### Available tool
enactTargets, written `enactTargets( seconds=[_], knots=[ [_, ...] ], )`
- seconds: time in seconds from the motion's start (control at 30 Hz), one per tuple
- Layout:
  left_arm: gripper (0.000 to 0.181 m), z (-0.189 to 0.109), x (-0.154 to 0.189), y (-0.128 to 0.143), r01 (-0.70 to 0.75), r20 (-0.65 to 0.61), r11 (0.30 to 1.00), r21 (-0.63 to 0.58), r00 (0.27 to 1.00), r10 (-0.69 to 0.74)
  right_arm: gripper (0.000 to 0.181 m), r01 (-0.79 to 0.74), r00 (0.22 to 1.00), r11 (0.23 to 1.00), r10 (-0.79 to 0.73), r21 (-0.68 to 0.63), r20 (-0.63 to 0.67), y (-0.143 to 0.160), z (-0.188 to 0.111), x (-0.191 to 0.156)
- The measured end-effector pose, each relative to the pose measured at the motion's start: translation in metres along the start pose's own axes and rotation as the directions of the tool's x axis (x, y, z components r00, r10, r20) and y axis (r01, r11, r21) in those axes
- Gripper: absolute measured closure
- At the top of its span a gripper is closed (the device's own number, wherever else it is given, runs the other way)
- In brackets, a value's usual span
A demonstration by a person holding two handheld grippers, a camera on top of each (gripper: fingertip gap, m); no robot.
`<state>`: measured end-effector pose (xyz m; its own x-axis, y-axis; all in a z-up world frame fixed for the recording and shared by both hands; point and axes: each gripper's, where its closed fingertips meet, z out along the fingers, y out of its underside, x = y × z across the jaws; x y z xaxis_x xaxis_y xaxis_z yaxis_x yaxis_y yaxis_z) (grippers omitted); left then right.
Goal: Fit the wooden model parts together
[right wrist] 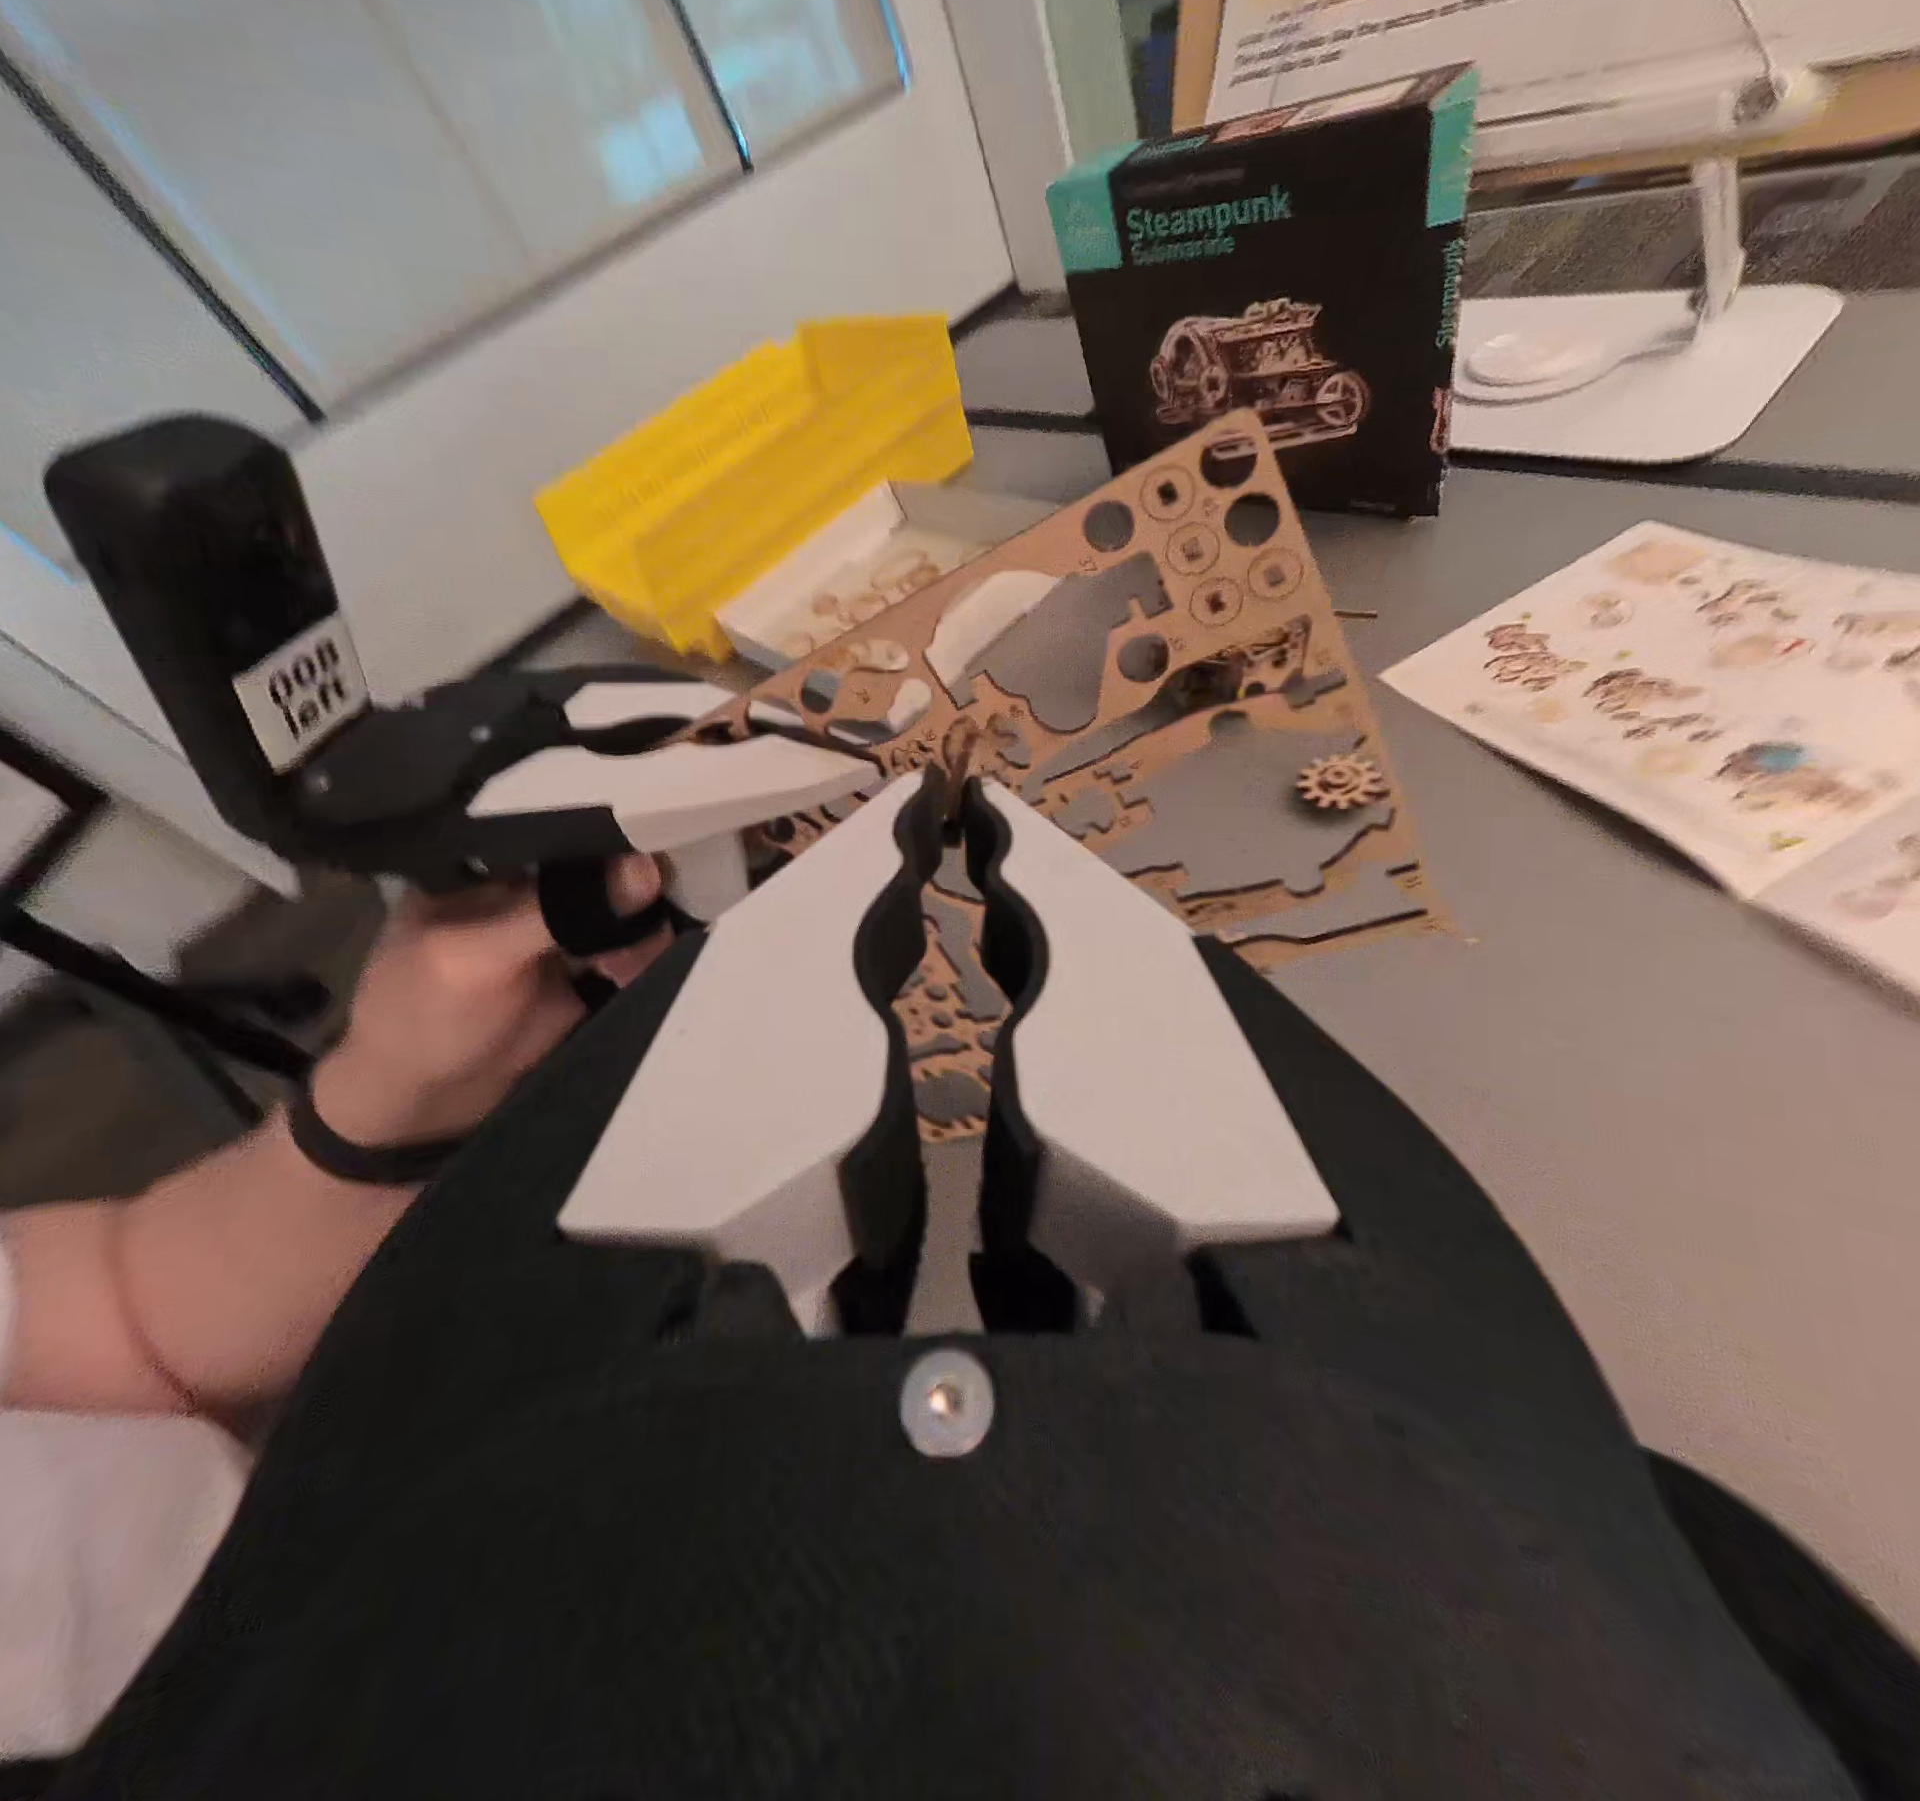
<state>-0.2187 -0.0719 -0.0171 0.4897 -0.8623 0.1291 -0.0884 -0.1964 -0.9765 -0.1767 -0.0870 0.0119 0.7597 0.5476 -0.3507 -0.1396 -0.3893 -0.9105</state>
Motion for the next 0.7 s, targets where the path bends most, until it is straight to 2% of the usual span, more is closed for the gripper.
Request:
enactTargets(
  seconds=[0.07,0.13,0.17,0.23,0.27,0.33,0.43,0.53,0.6,0.7],
  knots=[
    [0.18,0.003,0.003,-0.002,-0.05,0.027,0.999,-0.009,0.998,0.05,0.181,-0.046,0.999,0.996,0.047,0.07,-0.004,0.001,-0.004,-0.002],
    [0.18,0.003,-0.009,0.0,-0.067,0.093,0.997,-0.031,0.993,0.069,0.181,0.135,0.985,0.99,-0.129,0.046,-0.113,0.006,-0.012,-0.003],
    [0.18,0.002,-0.014,0.0,-0.052,0.095,0.998,-0.03,0.994,0.054,0.181,0.255,0.951,0.967,-0.248,0.016,-0.186,0.005,-0.019,-0.003],
    [0.181,-0.001,-0.01,-0.003,0.097,-0.025,0.995,0.006,0.995,-0.097,0.181,0.405,0.882,0.912,-0.41,-0.073,-0.232,0.009,-0.025,-0.011],
    [0.181,-0.003,-0.01,-0.004,0.153,-0.059,0.988,0.011,0.987,-0.152,0.181,0.425,0.87,0.899,-0.438,-0.103,-0.227,0.011,-0.025,-0.013],
    [0.181,-0.008,-0.014,-0.004,0.189,-0.07,0.982,0.023,0.98,-0.187,0.181,0.423,0.883,0.904,-0.428,-0.069,-0.191,0.007,-0.03,-0.019],
    [0.181,-0.021,-0.028,0.003,0.182,-0.026,0.983,-0.009,0.983,-0.182,0.181,0.42,0.892,0.907,-0.411,0.009,-0.187,-0.013,-0.047,-0.019],
    [0.181,-0.043,-0.037,-0.003,0.285,-0.069,0.958,0.028,0.957,-0.282,0.181,0.463,0.868,0.885,-0.442,0.05,-0.227,-0.031,-0.065,-0.012],
    [0.181,-0.064,-0.049,-0.013,0.38,-0.115,0.922,0.082,0.922,-0.37,0.181,0.487,0.844,0.873,-0.477,-0.022,-0.247,-0.025,-0.067,0.009],
    [0.181,-0.096,-0.075,-0.028,0.454,-0.126,0.872,0.183,0.891,-0.437,0.181,0.444,0.861,0.862,-0.486,-0.247,-0.149,0.02,-0.047,0.05]
  ],
)
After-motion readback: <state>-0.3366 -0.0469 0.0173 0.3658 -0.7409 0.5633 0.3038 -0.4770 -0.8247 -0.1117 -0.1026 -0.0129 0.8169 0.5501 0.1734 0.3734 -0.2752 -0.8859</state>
